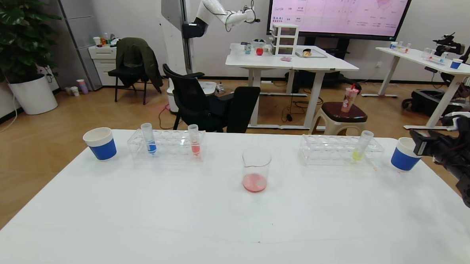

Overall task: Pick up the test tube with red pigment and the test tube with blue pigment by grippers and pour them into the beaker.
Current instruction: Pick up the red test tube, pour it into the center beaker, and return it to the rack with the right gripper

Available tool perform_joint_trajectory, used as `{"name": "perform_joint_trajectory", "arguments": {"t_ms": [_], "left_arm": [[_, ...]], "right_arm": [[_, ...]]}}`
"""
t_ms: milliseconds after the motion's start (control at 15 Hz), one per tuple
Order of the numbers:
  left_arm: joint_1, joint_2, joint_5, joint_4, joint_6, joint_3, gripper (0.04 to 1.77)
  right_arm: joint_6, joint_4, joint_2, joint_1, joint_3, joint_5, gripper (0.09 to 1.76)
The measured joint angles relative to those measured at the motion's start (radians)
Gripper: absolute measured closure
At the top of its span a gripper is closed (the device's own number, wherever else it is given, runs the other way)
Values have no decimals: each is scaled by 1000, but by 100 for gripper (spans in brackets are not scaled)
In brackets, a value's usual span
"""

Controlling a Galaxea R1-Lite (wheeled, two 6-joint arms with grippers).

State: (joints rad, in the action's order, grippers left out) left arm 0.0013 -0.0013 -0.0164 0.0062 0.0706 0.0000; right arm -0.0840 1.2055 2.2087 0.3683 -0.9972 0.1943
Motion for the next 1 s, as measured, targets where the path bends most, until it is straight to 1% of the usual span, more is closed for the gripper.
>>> {"name": "perform_joint_trajectory", "arguments": {"t_ms": [67,133,200,400,533,667,800,933,1000], "left_arm": [[0,0,0,0,0,0,6],[0,0,0,0,0,0,6],[0,0,0,0,0,0,6],[0,0,0,0,0,0,6],[0,0,0,0,0,0,6],[0,0,-1,0,0,0,6],[0,0,0,0,0,0,6],[0,0,0,0,1,0,6],[0,0,0,0,0,0,6]], "right_arm": [[0,6,3,-4,2,-1,59],[0,7,4,-5,4,-1,29],[-1,9,4,-7,4,-2,12],[0,8,-4,-16,1,-2,11],[5,4,-31,-39,-4,-2,11],[37,-1,-87,-89,-6,-6,11],[53,-8,-164,-156,4,-11,11],[57,-12,-258,-217,43,-14,11],[57,-12,-317,-243,79,-14,11]]}}
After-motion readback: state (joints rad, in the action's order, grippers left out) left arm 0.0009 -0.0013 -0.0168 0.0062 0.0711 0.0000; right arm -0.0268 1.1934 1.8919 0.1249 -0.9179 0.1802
